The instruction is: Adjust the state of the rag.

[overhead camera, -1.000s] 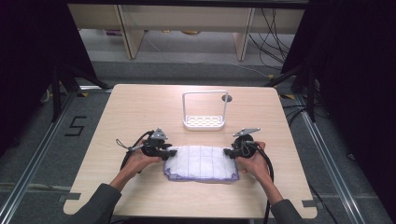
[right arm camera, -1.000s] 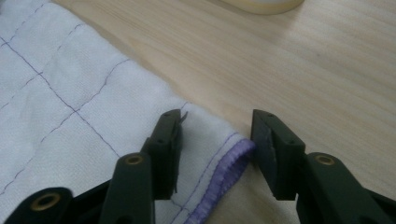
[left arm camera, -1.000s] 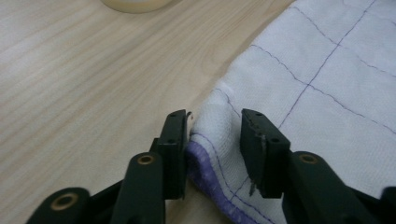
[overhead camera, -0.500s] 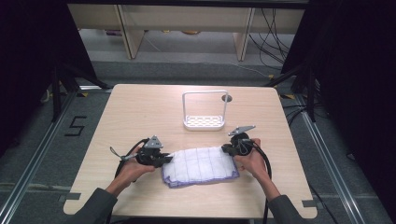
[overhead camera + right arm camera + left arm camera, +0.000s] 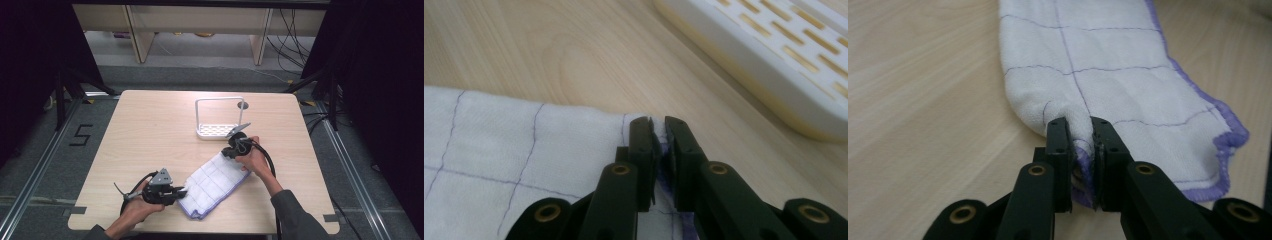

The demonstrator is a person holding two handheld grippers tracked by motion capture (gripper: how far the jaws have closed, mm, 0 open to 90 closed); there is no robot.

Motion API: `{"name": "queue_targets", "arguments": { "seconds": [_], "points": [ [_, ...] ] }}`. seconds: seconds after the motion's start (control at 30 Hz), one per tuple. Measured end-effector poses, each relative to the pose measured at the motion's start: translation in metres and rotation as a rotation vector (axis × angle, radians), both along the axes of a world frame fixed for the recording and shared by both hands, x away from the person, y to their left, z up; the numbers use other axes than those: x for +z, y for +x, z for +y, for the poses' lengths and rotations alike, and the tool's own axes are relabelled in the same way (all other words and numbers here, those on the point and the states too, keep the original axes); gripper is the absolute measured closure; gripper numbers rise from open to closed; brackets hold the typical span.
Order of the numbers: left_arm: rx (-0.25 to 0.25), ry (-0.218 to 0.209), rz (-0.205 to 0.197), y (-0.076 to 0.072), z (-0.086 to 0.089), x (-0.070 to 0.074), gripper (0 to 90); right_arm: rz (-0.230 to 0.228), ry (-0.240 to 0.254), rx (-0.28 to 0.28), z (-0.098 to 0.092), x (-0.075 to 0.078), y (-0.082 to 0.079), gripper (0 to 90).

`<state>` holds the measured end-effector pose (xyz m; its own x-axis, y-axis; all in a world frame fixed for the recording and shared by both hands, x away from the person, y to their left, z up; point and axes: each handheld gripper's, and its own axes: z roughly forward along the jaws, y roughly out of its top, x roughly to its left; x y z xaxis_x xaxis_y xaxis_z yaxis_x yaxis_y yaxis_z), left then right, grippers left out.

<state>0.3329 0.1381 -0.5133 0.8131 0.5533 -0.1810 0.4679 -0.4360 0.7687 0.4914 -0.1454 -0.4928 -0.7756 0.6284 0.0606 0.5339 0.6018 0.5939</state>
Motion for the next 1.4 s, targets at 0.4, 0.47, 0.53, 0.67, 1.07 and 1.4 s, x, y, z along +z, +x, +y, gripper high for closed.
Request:
{"name": "queue_targets", "arguments": {
  "seconds": [0.4,0.47,0.53,0.67,1.07,1.4],
  "points": [
    [-0.041,0.011,-0.043,-0.028,-0.033,-0.002,78.3,0.001,-0.023,0.135,0.038,0.002,0.015,82.8],
    [-0.035,0.005,-0.041,-0.03,-0.035,-0.002,78.3,0.001,-0.023,0.144,0.041,0.001,0.016,82.8],
    [-0.039,-0.005,-0.044,-0.031,-0.04,-0.002,77.9,0.002,-0.024,0.153,0.045,0.001,0.017,82.6],
    [-0.041,-0.018,-0.045,-0.033,-0.047,-0.003,74.2,0.033,-0.019,0.135,0.052,0.002,0.017,75.7],
    [-0.002,-0.089,-0.049,-0.021,-0.025,0.029,32.6,-0.046,0.083,-0.082,0.01,0.051,-0.002,37.6],
    [0.116,0.032,-0.073,0.058,-0.026,0.028,32.0,-0.084,0.066,-0.189,-0.037,0.033,-0.028,37.7]
  ]
}}
